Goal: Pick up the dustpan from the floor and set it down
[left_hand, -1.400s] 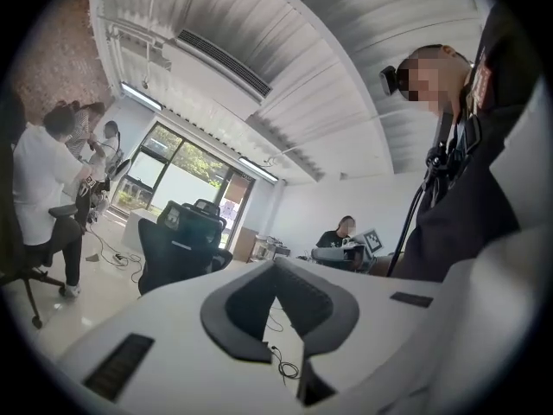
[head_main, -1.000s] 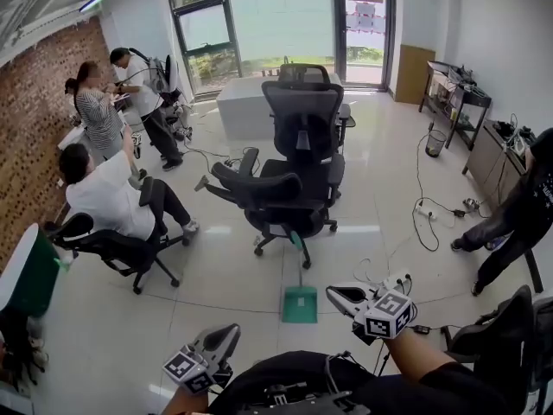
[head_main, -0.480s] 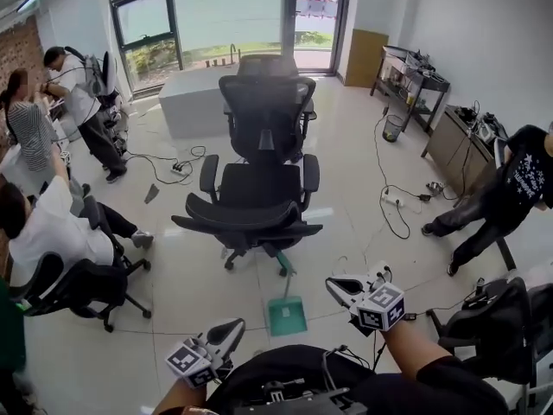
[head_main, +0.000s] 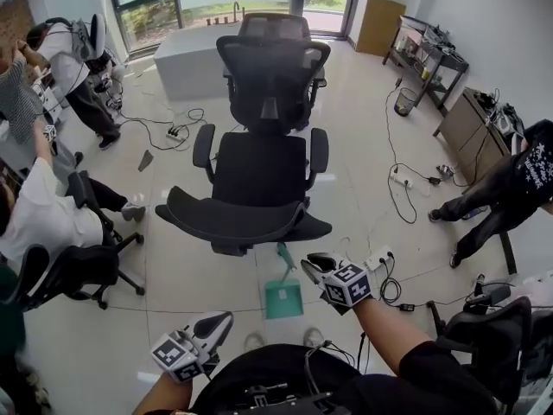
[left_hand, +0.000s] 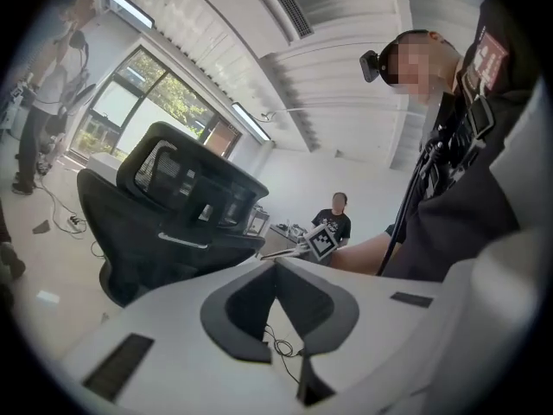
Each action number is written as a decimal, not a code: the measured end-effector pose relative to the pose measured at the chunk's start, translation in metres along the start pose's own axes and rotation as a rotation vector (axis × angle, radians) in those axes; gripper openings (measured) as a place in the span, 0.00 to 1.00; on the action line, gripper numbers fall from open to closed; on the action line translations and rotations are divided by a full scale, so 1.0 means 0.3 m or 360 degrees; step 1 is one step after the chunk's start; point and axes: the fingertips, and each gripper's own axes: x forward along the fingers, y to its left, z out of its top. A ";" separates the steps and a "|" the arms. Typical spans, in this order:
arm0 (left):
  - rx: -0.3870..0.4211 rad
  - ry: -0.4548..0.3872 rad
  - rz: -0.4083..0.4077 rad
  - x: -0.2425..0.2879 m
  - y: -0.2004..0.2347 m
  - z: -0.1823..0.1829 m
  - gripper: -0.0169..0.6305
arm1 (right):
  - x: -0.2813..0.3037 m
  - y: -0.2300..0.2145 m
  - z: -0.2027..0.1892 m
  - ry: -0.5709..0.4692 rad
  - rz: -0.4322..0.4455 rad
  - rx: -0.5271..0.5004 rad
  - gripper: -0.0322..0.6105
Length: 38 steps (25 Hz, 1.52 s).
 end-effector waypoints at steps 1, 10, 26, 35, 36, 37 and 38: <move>-0.0015 0.0001 0.0032 0.045 0.017 -0.008 0.05 | 0.062 -0.069 -0.035 0.0061 0.0012 -0.0012 0.22; -0.0214 0.0110 0.0257 0.290 0.227 -0.279 0.05 | 0.710 -0.596 -0.490 0.0541 -0.0101 -0.0045 0.46; -0.0343 0.0242 0.0372 0.157 0.347 -0.467 0.05 | 0.985 -0.593 -0.763 0.0734 -0.0153 -0.0179 0.15; -0.0156 0.0062 0.0253 0.003 0.097 -0.196 0.05 | 0.438 -0.279 -0.486 0.0593 -0.0211 -0.0204 0.15; -0.0130 0.0040 0.0238 -0.017 0.042 -0.155 0.05 | 0.344 -0.228 -0.432 0.0573 -0.0208 -0.0209 0.15; -0.0103 0.0018 0.0223 -0.033 -0.010 -0.116 0.05 | 0.252 -0.181 -0.377 0.0550 -0.0204 -0.0218 0.15; -0.0077 -0.0007 0.0210 -0.044 -0.056 -0.080 0.05 | 0.166 -0.141 -0.326 0.0526 -0.0202 -0.0227 0.15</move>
